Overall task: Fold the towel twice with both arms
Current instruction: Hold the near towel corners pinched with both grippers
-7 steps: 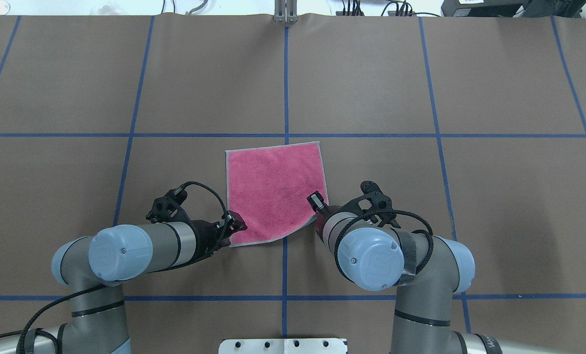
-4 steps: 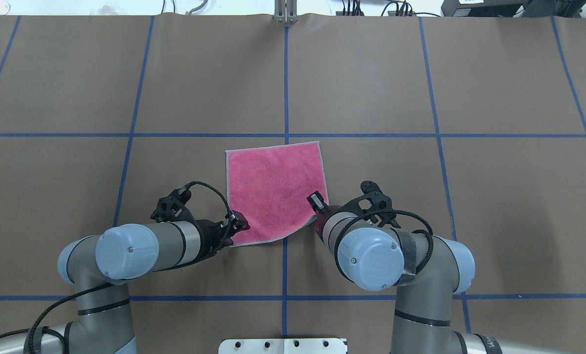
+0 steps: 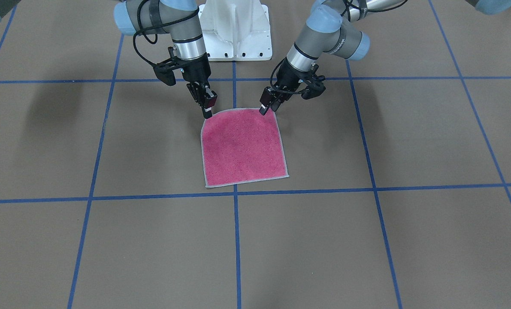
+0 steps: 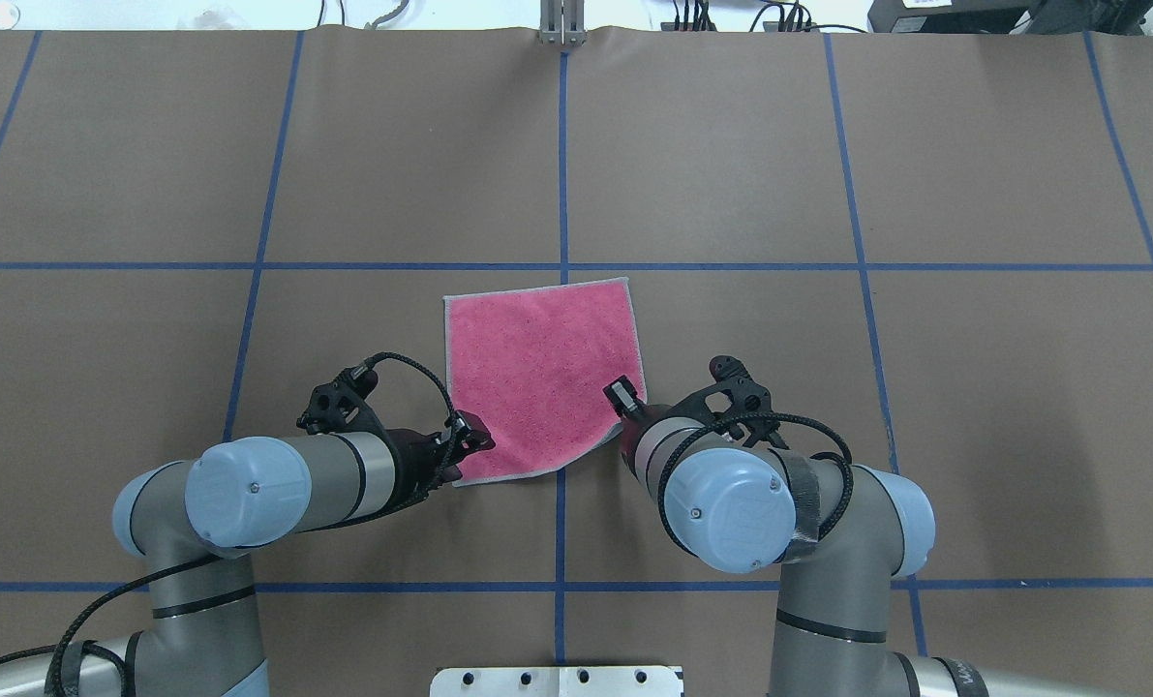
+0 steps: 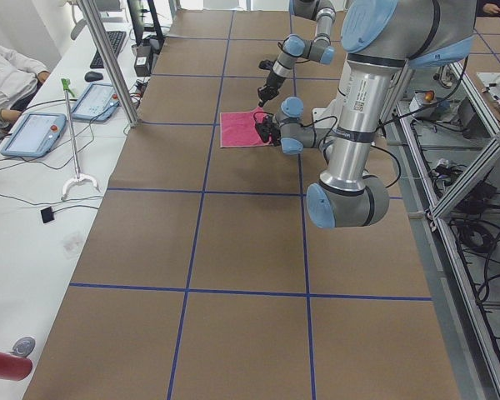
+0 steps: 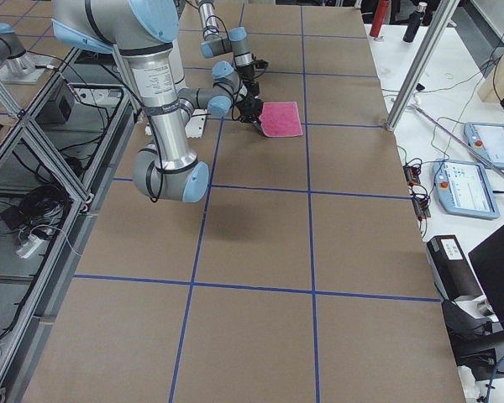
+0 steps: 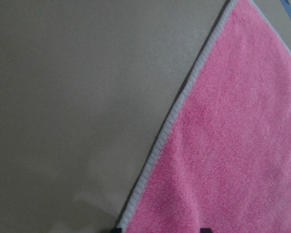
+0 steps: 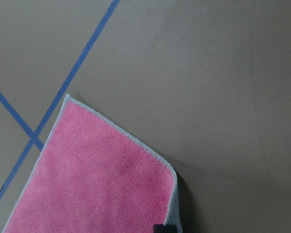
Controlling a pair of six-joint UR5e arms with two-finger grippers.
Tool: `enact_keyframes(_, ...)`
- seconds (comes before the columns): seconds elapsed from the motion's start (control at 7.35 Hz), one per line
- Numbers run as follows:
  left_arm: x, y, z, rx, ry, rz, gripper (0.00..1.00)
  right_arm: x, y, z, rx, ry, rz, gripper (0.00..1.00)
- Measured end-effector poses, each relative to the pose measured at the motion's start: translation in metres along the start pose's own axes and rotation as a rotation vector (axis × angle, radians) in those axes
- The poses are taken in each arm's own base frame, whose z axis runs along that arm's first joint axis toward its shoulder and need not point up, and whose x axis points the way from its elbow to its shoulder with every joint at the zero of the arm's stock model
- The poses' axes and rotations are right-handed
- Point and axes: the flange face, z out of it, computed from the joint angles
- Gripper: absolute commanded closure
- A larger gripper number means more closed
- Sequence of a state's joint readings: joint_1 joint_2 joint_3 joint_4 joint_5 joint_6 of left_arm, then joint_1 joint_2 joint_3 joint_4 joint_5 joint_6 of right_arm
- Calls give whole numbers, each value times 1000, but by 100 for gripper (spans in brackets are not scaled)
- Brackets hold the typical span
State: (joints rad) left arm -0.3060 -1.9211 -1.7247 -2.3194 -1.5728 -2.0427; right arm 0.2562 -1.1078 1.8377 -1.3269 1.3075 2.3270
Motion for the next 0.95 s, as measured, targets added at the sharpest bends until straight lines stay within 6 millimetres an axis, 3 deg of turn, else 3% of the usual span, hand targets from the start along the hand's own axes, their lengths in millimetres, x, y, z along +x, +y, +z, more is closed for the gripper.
enact_keyframes(0.27, -3, -1, -1, 0, -7, 7, 31, 1, 0, 1, 2, 1, 0, 100)
enact_keyframes(0.95, -1, 6, 0, -1, -84, 50, 31, 2, -1, 2, 4, 3, -1, 100)
